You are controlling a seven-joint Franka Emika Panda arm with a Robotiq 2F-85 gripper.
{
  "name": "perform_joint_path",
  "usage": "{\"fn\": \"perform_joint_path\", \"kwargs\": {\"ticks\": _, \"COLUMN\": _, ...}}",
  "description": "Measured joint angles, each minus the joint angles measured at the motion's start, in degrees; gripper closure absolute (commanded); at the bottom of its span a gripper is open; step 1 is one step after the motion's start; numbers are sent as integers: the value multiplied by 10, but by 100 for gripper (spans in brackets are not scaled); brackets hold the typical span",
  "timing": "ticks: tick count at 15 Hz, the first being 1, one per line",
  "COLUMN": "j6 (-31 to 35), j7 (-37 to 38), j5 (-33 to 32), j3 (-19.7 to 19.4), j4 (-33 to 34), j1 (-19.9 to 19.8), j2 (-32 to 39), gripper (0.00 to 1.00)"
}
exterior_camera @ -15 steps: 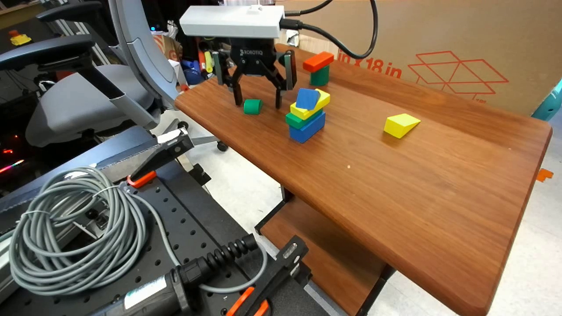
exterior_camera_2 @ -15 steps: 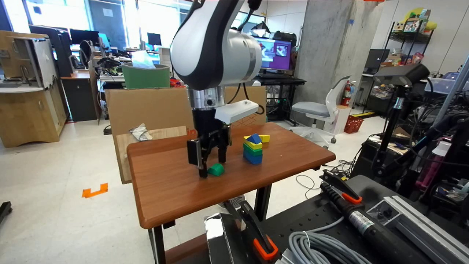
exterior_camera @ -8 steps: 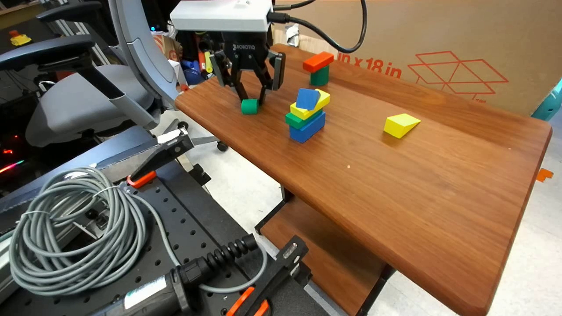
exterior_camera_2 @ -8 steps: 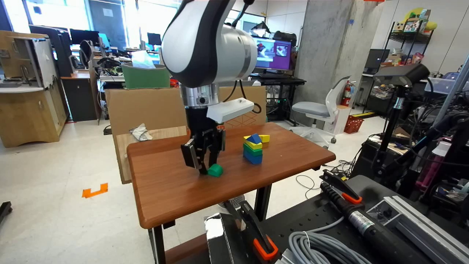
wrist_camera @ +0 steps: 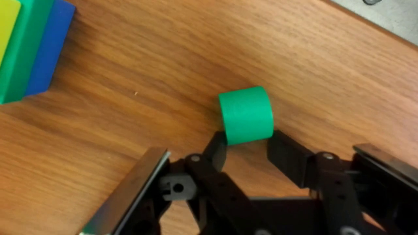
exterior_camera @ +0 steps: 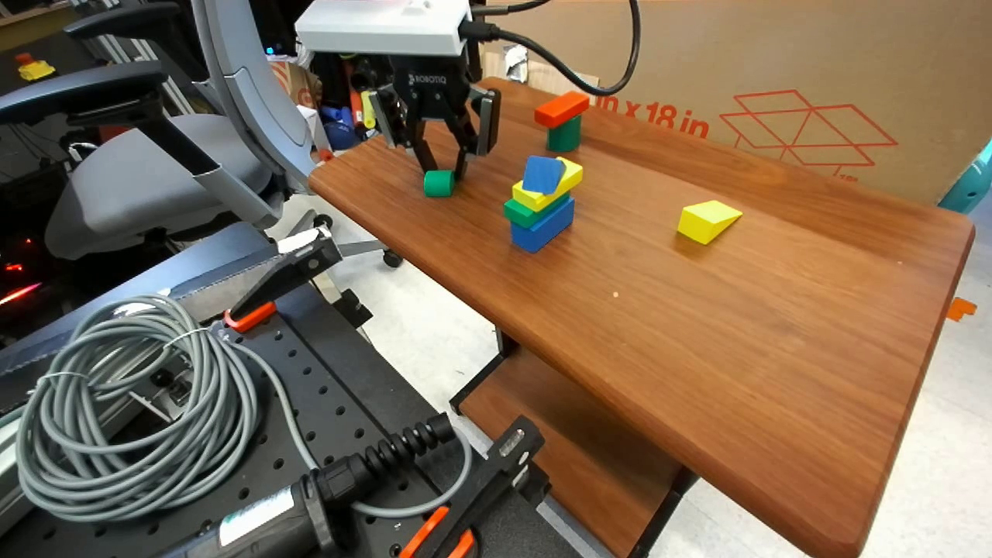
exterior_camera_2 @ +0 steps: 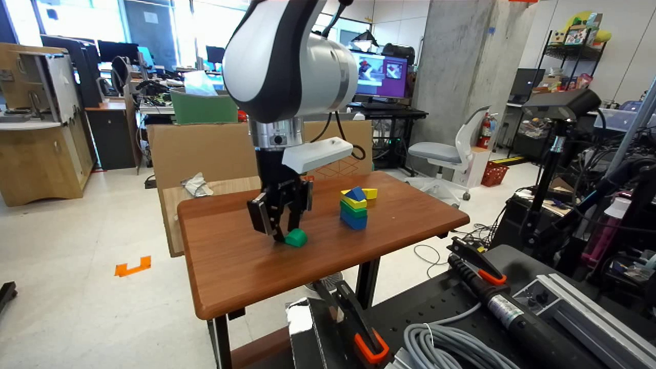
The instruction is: Put the green block on the table on top of the orange block
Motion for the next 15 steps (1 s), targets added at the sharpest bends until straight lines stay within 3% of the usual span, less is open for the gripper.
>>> {"fn": "perform_joint_path", "kwargs": {"ticks": 8, "j6": 19, "j7": 44, "j5": 99, "j3": -8, "j4": 10, "j1": -3, "j2": -86, "gripper": 85}}
{"fn": "perform_joint_path", "kwargs": {"ticks": 15, "j6": 19, "j7": 122, "j5": 113, "j3": -61, "j4": 25, "j1": -11, "j2": -131, "gripper": 85}}
